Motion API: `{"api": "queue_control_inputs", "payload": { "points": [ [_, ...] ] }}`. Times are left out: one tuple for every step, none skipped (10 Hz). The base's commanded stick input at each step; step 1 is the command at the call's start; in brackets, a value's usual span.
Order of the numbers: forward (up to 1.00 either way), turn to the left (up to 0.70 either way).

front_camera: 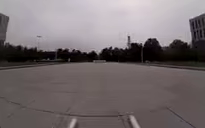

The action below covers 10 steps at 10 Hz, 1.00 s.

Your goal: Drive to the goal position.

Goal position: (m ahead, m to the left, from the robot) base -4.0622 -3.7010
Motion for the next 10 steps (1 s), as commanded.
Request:
{"api": "queue_control_inputs", "payload": {
  "points": [
    [1.00,0.00],
    [1.00,0.00],
    [1.00,0.00],
    [1.00,0.00],
    [1.00,0.00],
    [1.00,0.00],
    [1.00,0.00],
    [1.00,0.00],
    [1.00,0.00],
    [1.00,0.00]
  ]
}}
